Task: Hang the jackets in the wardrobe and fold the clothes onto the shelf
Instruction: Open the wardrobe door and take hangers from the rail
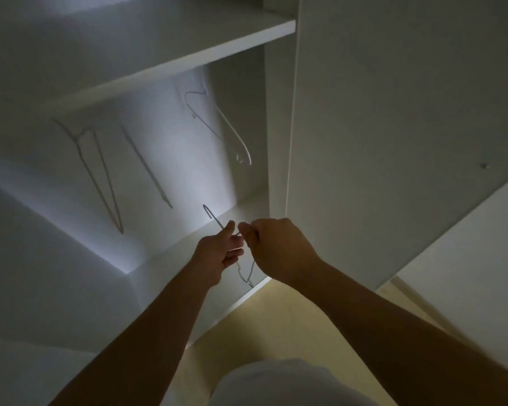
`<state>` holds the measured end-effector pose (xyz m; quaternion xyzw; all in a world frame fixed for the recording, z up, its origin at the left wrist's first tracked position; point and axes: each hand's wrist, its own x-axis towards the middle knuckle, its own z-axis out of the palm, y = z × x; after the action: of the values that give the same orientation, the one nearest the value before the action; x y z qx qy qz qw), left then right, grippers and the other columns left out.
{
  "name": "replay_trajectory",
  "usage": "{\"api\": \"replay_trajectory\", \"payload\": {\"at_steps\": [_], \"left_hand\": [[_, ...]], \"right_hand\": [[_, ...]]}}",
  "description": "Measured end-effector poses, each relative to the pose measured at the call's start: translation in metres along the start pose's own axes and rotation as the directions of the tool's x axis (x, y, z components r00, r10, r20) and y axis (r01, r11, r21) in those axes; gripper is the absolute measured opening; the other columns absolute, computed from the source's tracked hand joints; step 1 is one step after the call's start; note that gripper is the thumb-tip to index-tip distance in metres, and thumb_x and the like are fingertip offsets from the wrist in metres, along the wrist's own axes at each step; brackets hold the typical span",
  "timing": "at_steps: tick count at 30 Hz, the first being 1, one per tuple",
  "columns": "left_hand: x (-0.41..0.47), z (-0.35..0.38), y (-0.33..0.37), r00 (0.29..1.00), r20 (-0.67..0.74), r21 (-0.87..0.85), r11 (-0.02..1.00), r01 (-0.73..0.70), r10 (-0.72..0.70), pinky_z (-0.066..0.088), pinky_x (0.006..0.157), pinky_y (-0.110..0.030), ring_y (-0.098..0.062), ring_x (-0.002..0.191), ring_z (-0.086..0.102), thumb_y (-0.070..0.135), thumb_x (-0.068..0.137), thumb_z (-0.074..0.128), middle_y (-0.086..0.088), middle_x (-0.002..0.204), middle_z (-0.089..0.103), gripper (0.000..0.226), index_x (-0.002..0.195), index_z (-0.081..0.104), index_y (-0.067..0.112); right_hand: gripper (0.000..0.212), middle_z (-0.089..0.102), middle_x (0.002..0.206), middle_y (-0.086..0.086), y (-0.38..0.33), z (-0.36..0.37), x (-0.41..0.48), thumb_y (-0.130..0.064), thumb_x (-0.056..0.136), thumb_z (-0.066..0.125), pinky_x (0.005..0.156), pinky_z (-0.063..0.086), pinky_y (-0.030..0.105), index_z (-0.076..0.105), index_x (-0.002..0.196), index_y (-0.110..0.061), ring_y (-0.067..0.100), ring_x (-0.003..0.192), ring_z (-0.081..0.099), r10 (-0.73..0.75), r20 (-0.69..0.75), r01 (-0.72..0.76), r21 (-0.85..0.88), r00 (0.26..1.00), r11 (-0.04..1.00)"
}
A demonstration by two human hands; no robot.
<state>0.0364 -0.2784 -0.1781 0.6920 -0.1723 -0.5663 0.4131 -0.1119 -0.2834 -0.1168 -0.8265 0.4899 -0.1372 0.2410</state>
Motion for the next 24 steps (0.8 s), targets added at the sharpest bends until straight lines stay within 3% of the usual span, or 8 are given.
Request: {"api": "replay_trajectory", "payload": {"at_steps": [3,6,8,10,14,17,21,24], "left_hand": [[0.038,0.019,-0.004,0.998,-0.006,0.204,0.977,0.064,-0.064,0.052,0.093,-0.035,-0.023,0.097,0.065,0.050,0.097,0.055,-0.010,0.099,0.065,0.047,0.107,0.061,0.005],[0.064,0.038,-0.009,0.996,0.030,0.374,0.925,0.067,-0.084,0.049,0.077,-0.032,-0.025,0.078,0.058,0.052,0.097,0.053,-0.014,0.080,0.056,0.050,0.104,0.058,0.003],[0.076,0.058,-0.017,0.989,0.118,0.460,0.887,0.029,-0.094,0.048,0.091,-0.036,-0.033,0.102,0.063,0.051,0.098,0.052,-0.025,0.108,0.062,0.051,0.115,0.062,0.005],[0.083,0.076,-0.025,0.974,0.218,0.497,0.866,-0.064,-0.054,0.044,0.089,-0.033,-0.032,0.105,0.062,0.045,0.100,0.051,-0.022,0.120,0.065,0.039,0.100,0.065,0.008],[0.064,0.132,-0.055,0.875,0.477,0.508,0.839,-0.198,-0.083,0.048,0.098,-0.040,-0.029,0.096,0.065,0.021,0.106,0.043,-0.021,0.117,0.069,0.028,0.087,0.060,0.012],[0.029,0.167,-0.083,0.788,0.605,0.453,0.864,-0.220,-0.116,0.060,0.072,-0.034,-0.027,0.069,0.068,0.008,0.107,0.039,-0.033,0.105,0.063,0.030,0.082,0.055,0.003],[-0.037,0.201,-0.126,0.630,0.737,0.509,0.814,-0.280,-0.244,0.058,0.062,-0.029,-0.030,0.073,0.065,0.007,0.107,0.037,-0.031,0.102,0.062,0.029,0.083,0.052,0.002],[-0.094,0.222,-0.158,0.529,0.795,0.526,0.772,-0.356,-0.297,0.054,0.049,-0.021,-0.029,0.077,0.064,0.007,0.108,0.035,-0.032,0.108,0.059,0.027,0.086,0.051,0.002]], "right_hand": [[0.049,0.053,0.062,-0.004,0.015,-0.009,-0.007,-0.045,0.107,0.027,0.063,0.050,0.027,0.046,0.068,-0.024,0.010,0.055,0.055,0.169,-0.054,-0.170,-0.022,0.984,0.985],[0.050,0.063,0.072,0.000,0.024,-0.013,-0.022,-0.047,0.106,0.025,0.064,0.052,0.029,0.057,0.079,-0.019,0.013,0.062,0.061,0.336,-0.111,-0.338,-0.003,0.935,0.941],[0.052,0.069,0.083,0.002,0.033,-0.013,-0.040,-0.047,0.106,0.027,0.074,0.058,0.036,0.065,0.090,-0.015,0.017,0.071,0.067,0.450,-0.175,-0.445,0.067,0.876,0.893],[0.050,0.071,0.086,0.004,0.041,-0.011,-0.058,-0.045,0.106,0.030,0.077,0.058,0.041,0.067,0.095,-0.013,0.020,0.075,0.069,0.541,-0.198,-0.515,0.167,0.818,0.841],[0.043,0.073,0.086,0.002,0.058,-0.008,-0.118,-0.040,0.106,0.035,0.074,0.059,0.041,0.068,0.096,-0.013,0.020,0.072,0.071,0.773,-0.278,-0.664,0.397,0.571,0.633],[0.042,0.073,0.088,0.009,0.064,-0.004,-0.177,-0.039,0.105,0.037,0.071,0.054,0.035,0.067,0.094,-0.012,0.029,0.079,0.070,0.879,-0.349,-0.763,0.453,0.324,0.461],[0.031,0.072,0.105,0.006,0.058,0.001,-0.259,-0.032,0.102,0.042,0.068,0.043,0.028,0.069,0.107,-0.017,0.028,0.091,0.065,0.881,-0.473,-0.822,0.499,0.008,0.275],[0.033,0.063,0.128,0.003,0.049,0.006,-0.316,-0.029,0.100,0.048,0.083,0.046,0.030,0.063,0.127,-0.018,0.025,0.111,0.061,0.841,-0.533,-0.847,0.488,-0.097,0.211]]}}
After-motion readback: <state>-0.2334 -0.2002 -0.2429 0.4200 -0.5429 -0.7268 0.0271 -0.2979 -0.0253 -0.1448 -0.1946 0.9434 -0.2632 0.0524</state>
